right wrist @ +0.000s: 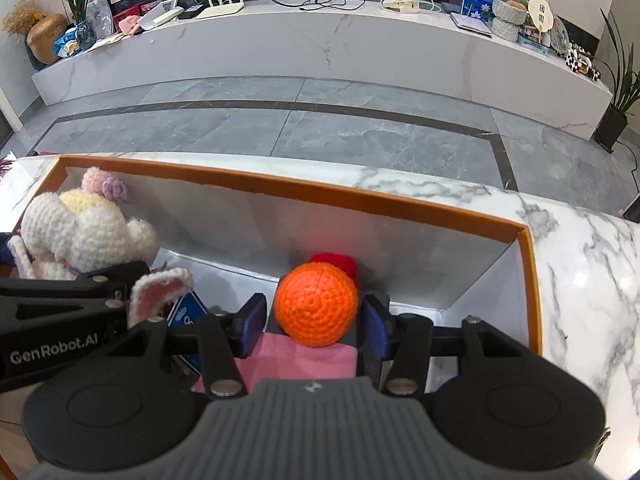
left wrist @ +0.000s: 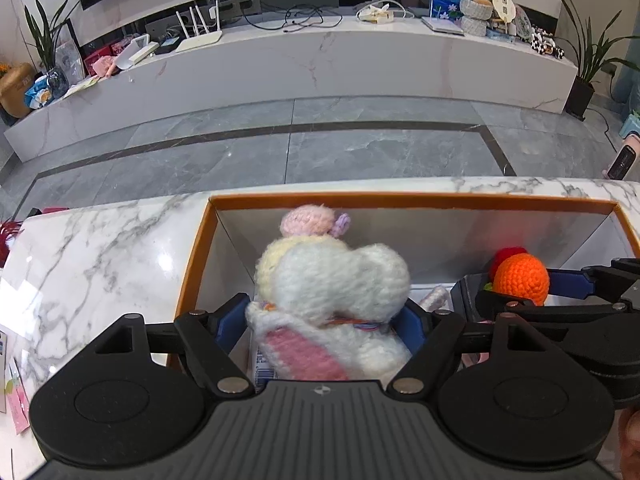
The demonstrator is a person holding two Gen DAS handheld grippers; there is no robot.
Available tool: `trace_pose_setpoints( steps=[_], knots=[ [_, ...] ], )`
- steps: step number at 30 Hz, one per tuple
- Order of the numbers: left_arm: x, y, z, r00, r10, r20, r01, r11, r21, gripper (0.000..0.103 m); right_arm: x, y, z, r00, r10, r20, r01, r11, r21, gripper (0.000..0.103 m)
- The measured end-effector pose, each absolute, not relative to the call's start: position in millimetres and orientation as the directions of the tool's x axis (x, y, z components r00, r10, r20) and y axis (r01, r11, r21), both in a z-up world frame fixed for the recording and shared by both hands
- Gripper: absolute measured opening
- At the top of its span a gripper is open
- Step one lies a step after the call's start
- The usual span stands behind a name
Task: Organize objects
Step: 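Lower both grippers into the box and open them to release the plush and ball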
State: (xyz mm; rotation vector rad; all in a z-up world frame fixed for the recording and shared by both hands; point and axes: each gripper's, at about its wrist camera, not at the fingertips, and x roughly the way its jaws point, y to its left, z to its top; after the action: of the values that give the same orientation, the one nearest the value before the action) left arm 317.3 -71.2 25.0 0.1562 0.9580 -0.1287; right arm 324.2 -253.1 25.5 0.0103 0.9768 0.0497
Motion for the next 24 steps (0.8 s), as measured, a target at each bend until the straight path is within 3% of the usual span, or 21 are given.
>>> trace_pose_setpoints(
  steps=[5, 24],
  knots=[
    [314, -68, 37, 0.600, -0.044, -0.799, 0.159, 0.985, 0.065, 0.091, 316, -255, 33, 0.581, 0.060, -0.812, -0.049, 0.998, 0.038, 0.065],
    [284, -66, 51, 0.612, -0.044, -0.790, 0.173, 0.982, 0.079, 0.091, 274, -245, 56, 0.612, 0.062, -0.788, -0.113, 0.994, -0.010, 0.067]
  ],
)
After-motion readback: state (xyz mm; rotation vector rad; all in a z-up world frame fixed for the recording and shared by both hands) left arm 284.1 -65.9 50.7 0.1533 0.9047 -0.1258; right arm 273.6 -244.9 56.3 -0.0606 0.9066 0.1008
